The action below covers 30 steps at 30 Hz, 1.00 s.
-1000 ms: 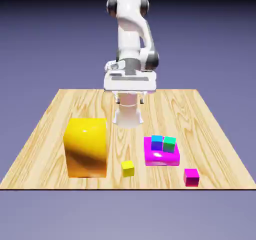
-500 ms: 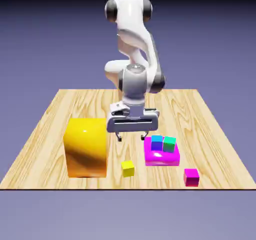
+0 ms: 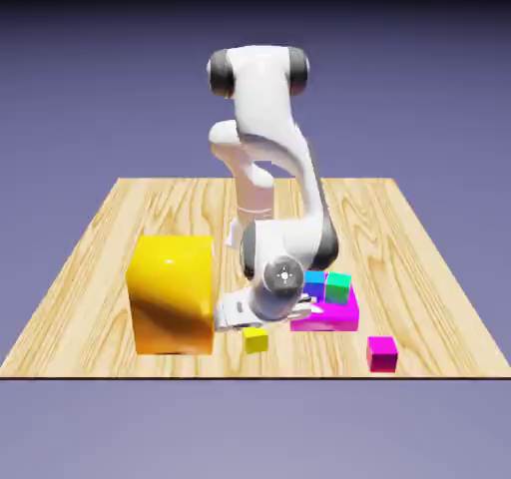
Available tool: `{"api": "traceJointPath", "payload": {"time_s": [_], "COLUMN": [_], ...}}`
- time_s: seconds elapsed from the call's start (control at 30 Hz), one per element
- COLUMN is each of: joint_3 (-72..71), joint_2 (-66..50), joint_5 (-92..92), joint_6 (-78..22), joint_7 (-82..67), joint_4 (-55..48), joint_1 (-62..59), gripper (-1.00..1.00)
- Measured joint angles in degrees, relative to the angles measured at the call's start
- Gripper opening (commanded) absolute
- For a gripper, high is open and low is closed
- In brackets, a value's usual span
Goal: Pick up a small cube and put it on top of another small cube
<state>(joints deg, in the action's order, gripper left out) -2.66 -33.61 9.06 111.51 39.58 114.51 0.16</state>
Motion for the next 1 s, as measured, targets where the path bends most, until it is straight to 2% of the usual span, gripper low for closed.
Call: {"api": "traceJointPath", "payload": {"time_s": [0.03,0.07,0.13,0.3,1.0], "joint_3": [0.17,0.27,0.27,1.34,43.55], "joint_2": [-1.09,-1.74,-1.74,3.4,0.32], "joint_5": [0.28,0.45,0.38,-4.21,-56.47], "joint_6": [2.49,3.99,3.99,-6.46,-35.27], "joint_7": [0.23,0.36,0.33,-0.19,-7.49], "joint_4": [1.42,2.27,2.27,-2.82,-0.67], "joint_1": [-0.1,-0.16,-0.16,2.23,44.89], "gripper": [0.0,-1.0,-1.0,-1.0,-1.0]}}
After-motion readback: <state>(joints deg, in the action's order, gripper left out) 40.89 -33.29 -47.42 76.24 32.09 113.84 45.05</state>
